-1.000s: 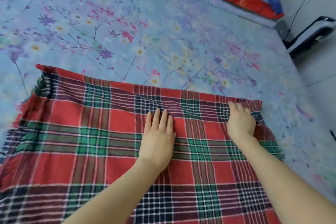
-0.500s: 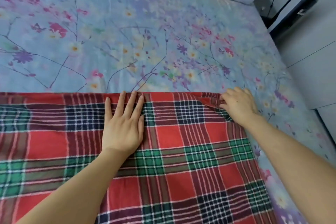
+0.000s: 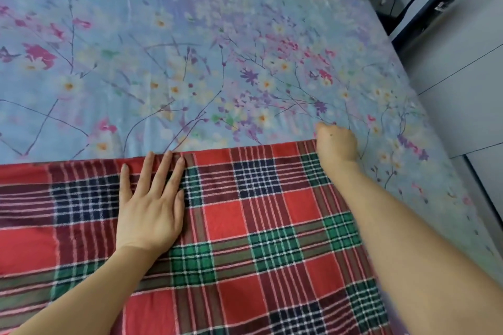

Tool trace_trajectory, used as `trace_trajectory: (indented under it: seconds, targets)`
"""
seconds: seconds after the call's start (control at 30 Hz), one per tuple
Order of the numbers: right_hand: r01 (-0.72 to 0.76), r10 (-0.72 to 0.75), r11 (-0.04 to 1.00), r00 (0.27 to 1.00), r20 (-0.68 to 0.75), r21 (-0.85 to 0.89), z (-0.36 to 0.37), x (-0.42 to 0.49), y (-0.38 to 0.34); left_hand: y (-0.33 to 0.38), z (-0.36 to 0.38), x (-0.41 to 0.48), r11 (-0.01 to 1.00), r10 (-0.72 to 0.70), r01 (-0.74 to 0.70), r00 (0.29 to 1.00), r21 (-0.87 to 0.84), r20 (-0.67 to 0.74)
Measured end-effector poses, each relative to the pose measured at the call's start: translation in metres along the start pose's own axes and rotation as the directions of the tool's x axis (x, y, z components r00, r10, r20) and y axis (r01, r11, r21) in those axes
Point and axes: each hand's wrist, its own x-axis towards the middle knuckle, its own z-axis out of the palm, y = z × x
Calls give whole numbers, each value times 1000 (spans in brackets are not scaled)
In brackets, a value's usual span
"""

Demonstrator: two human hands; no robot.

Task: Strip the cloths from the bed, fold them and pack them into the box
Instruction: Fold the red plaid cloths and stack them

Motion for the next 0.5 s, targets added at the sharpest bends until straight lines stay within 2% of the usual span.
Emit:
trace_trajectory:
  seconds: [0.03, 0.07, 0.13, 0.17, 0.2, 0.23, 0.27, 0.3, 0.33, 0.37, 0.4, 0.43, 0.5]
  targets:
    - [-72, 75, 996, 996, -45, 60, 4, -8, -2, 0, 0, 1, 1000, 0, 0, 1000, 5, -4]
    - [-85, 97, 992, 987, -130, 96, 7, -23, -6, 0, 1, 1, 1000, 3, -3, 1000, 6, -2]
    - [-30, 72, 985, 965, -254, 168, 18, -71, -28, -1, 1, 1, 1000, 6, -6, 1000, 7, 0]
    - [104, -36, 967, 960, -276, 234, 22, -101, -45, 0, 2, 1, 1000, 5, -5, 1000, 10, -3]
    - [301, -228, 912, 937, -265, 280, 27, -128, -63, -1, 2, 0, 1000, -1, 1, 1000, 14, 0]
    - [469, -421, 840, 880, -219, 274, 36, -146, -70, 0, 2, 1, 1000, -5, 5, 1000, 13, 3]
    - [554, -538, 796, 832, -135, 244, 45, -147, -65, -1, 1, 2, 1000, -4, 4, 1000, 18, 1]
    - [531, -534, 810, 843, -59, 248, 54, -134, -51, -1, 1, 2, 1000, 4, -4, 1000, 26, 2]
    - [392, -403, 891, 915, 2, 227, 62, -112, -30, -1, 2, 4, 1000, 11, -11, 1000, 27, 4]
    - [191, -207, 962, 976, 65, 193, 67, -88, -7, -1, 2, 3, 1000, 9, -9, 1000, 27, 12]
    - [-1, -24, 988, 986, 165, 152, 66, -66, 14, -1, 2, 3, 1000, 4, -5, 1000, 31, 25]
    - [-138, 103, 983, 961, 257, 122, 65, -51, 30, 0, 1, 4, 999, -7, 6, 999, 32, 45]
    - [-221, 181, 970, 935, 305, 104, 54, -47, 34, 5, -4, 6, 999, -26, 24, 996, 26, 80]
